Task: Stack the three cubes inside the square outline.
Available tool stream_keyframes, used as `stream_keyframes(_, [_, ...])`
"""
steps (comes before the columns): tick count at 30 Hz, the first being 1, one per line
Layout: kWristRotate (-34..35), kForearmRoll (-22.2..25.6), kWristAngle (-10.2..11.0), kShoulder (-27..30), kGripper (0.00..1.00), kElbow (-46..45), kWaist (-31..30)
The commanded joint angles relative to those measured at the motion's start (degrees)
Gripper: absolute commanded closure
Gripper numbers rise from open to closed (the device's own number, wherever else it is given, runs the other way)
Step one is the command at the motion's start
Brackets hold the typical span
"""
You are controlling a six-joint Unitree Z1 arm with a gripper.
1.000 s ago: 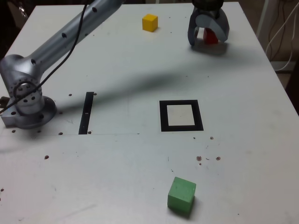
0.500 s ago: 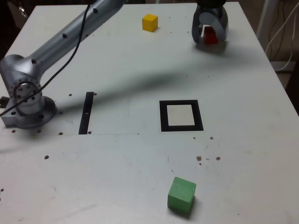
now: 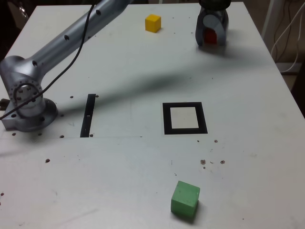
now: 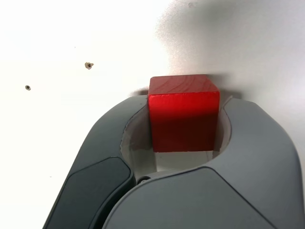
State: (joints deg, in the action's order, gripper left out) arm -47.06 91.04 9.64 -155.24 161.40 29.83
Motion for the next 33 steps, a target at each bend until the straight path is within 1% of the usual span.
stream_keyframes(1, [0.18, 0.60, 0.35, -0.40, 0.79, 1.55, -0.46])
stream_keyframes(7, [0.33, 1.41, 1.16, 1.26, 0.81, 1.79, -1.72])
stream_keyframes(12, [0.50, 2.42, 1.38, 5.09, 0.80, -0.53, -3.27])
stream_keyframes(14, [1.10, 2.29, 1.95, 7.80, 0.80, -3.79, -4.31])
stream_keyframes(16, [2.32, 1.42, 3.05, 11.45, 0.80, -8.97, -5.68])
stream_keyframes(18, [4.18, -0.14, 4.25, 15.80, 0.80, -15.59, -7.19])
stream_keyframes(20, [6.40, -2.24, 4.78, 20.45, 0.80, -23.02, -8.63])
stream_keyframes(22, [8.61, -4.82, 4.02, 25.04, 0.80, -30.82, -9.85])
stream_keyframes(24, [11.03, -8.20, 2.19, 30.00, 0.80, -39.93, -11.17])
stream_keyframes(27, [13.89, -12.38, -0.03, 35.29, 0.80, -50.37, -13.34])
stream_keyframes(29, [16.04, -14.24, -0.70, 37.98, 0.80, -55.76, -15.20])
stream_keyframes(33, [21.24, -16.19, -1.36, 42.17, 0.80, -64.29, -19.15])
